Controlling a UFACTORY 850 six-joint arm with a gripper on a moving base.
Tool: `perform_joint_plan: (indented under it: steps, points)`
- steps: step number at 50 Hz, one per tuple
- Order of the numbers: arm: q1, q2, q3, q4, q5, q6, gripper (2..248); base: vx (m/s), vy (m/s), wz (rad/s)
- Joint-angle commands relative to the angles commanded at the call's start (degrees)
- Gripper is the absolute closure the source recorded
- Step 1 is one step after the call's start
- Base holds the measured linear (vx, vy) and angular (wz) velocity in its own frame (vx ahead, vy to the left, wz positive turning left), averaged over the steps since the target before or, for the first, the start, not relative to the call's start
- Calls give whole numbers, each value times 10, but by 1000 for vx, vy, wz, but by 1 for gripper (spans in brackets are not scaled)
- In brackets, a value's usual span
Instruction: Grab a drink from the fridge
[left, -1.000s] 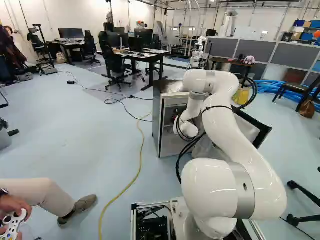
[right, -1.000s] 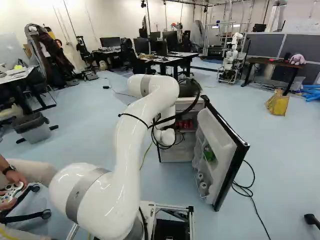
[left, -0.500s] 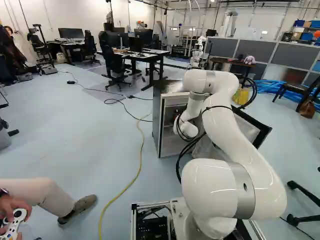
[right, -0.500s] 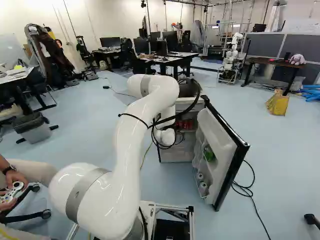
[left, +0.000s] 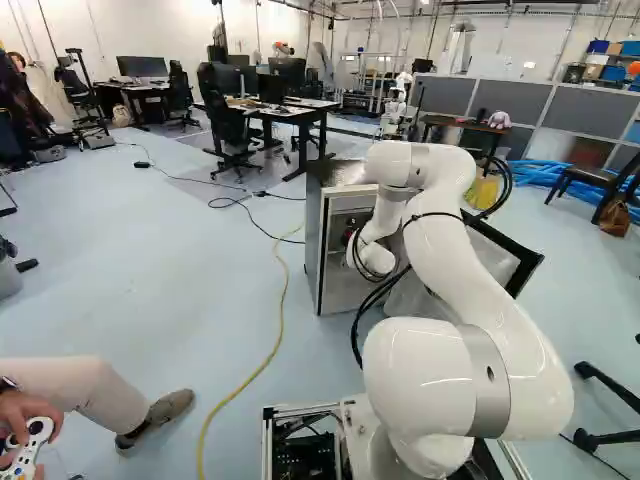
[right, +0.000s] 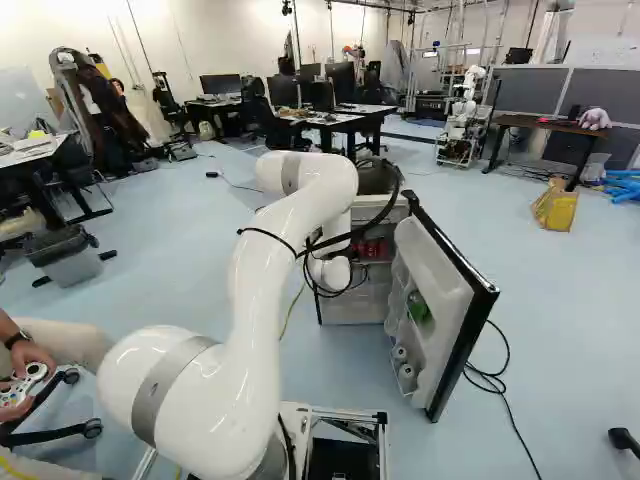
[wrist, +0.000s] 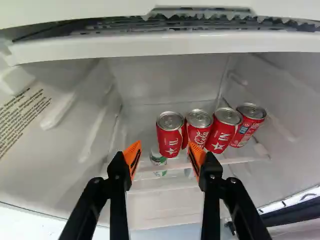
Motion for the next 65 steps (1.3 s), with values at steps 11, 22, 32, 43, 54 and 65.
perform_joint_plan:
  steps: [11, 22, 32, 43, 54, 65]
  points:
    - [1, -6, -11, 0, 0, 0, 102, 0, 0, 0]
    - [2, -13, -23, 0, -2, 0, 102, 0, 0, 0]
    - [3, -18, -33, 0, -9, 0, 102, 0, 0, 0]
    - [4, -24, -44, 0, -18, 0, 102, 0, 0, 0]
    - [5, -31, -56, 0, -25, 0, 102, 0, 0, 0]
    - [6, -38, -68, 0, -25, 0, 102, 0, 0, 0]
